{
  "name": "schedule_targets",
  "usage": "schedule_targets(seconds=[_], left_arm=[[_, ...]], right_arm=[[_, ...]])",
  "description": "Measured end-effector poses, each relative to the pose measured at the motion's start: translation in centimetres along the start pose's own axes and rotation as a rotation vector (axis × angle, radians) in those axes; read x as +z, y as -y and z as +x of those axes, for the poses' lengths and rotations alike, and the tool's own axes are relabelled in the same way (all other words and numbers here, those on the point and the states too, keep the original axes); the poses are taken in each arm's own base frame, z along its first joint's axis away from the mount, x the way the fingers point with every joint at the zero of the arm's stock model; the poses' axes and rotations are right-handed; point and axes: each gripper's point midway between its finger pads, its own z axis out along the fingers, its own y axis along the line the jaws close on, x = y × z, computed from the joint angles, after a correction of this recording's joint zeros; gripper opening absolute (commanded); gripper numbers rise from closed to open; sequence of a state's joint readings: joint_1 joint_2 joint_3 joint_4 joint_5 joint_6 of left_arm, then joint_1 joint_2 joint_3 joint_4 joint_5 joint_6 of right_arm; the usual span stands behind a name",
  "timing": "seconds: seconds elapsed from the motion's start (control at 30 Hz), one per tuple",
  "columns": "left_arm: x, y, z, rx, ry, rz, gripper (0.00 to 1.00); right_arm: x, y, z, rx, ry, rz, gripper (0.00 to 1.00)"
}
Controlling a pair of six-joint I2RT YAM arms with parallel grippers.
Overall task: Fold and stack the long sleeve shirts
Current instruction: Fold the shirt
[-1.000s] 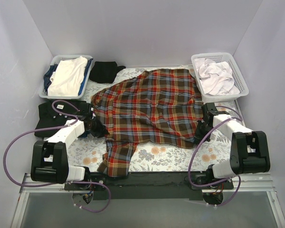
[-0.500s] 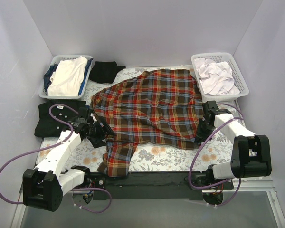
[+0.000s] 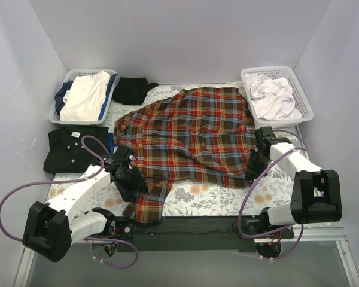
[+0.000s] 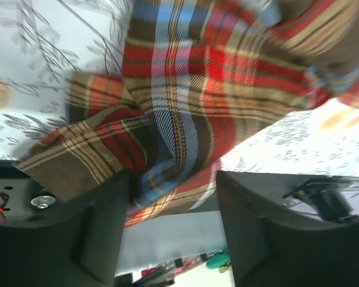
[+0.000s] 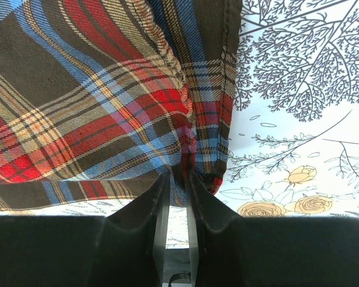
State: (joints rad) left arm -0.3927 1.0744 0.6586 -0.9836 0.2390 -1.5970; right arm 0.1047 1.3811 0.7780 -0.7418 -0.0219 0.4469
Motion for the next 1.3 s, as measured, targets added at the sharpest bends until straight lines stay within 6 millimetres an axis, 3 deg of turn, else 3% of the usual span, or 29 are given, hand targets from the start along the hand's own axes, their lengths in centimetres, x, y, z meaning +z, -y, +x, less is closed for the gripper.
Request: schedule_targets(seconds=[0.07, 0.17, 0.2, 0.3, 0.5, 0.6, 0.63, 0.67, 0.73, 0.77, 0.83, 0.9, 0.97, 1.07, 1.2, 1.3], left_arm=[[0.7, -0.2, 1.1, 0.025, -0.032, -0.026, 0.38], [1.6, -0.2, 2.0, 0.065, -0.072, -0.070, 0.03], [1.6, -0.1, 2.1, 0.075, -0.077, -0.084, 0.00], [0.6, 1.9, 1.0, 0.116, -0.045, -0.073, 0.00], [-5.9, 11.5, -3.3, 0.221, 0.136, 0.143, 0.00], [-7.6, 15.3, -5.4, 0.265, 0.203, 0.192, 0.00], [-7.6, 16.4, -6.3, 0.278, 0.224, 0.196, 0.04], [-7.4, 17.3, -7.1, 0.288, 0.240, 0.193, 0.33], [-6.2, 19.0, -9.0, 0.307, 0.269, 0.176, 0.48], [-4.9, 19.8, -10.1, 0.305, 0.277, 0.154, 0.60], [-2.7, 20.6, -11.9, 0.301, 0.285, 0.121, 0.68], [-0.3, 20.4, -13.2, 0.292, 0.279, 0.072, 0.75], [1.0, 19.0, -13.5, 0.287, 0.269, 0.028, 0.77], [-0.1, 17.2, -12.7, 0.304, 0.278, 0.023, 0.76], [-2.9, 14.9, -9.5, 0.330, 0.271, 0.105, 0.75], [-2.8, 12.2, -6.9, 0.325, 0.229, 0.124, 0.74]], right_arm=[[0.0, 0.0, 0.0, -0.001, 0.000, 0.000, 0.25], [0.0, 0.0, 0.0, -0.001, 0.001, 0.000, 0.24], [0.0, 0.0, 0.0, -0.001, 0.001, -0.001, 0.24], [0.0, 0.0, -0.1, -0.001, 0.004, -0.002, 0.24], [0.0, -0.1, -0.3, 0.000, 0.009, -0.004, 0.24], [-0.2, -0.3, -0.6, -0.001, 0.020, -0.009, 0.24], [-0.3, -0.4, -0.9, -0.001, 0.028, -0.008, 0.24], [-0.4, -0.4, -1.1, -0.001, 0.036, -0.005, 0.24], [-0.5, -0.4, -1.6, -0.001, 0.047, -0.001, 0.24], [-0.5, -0.5, -1.8, -0.002, 0.051, 0.000, 0.24], [-0.6, -0.7, -2.2, -0.003, 0.057, -0.002, 0.24], [-0.8, -0.9, -2.6, -0.004, 0.065, -0.006, 0.24], [-1.1, -1.1, -3.1, -0.005, 0.079, -0.012, 0.24], [-1.3, -1.4, -3.5, -0.007, 0.092, -0.018, 0.24], [-1.5, -1.5, -3.8, -0.009, 0.100, -0.019, 0.24], [-1.5, -1.5, -4.0, -0.012, 0.105, -0.015, 0.24]])
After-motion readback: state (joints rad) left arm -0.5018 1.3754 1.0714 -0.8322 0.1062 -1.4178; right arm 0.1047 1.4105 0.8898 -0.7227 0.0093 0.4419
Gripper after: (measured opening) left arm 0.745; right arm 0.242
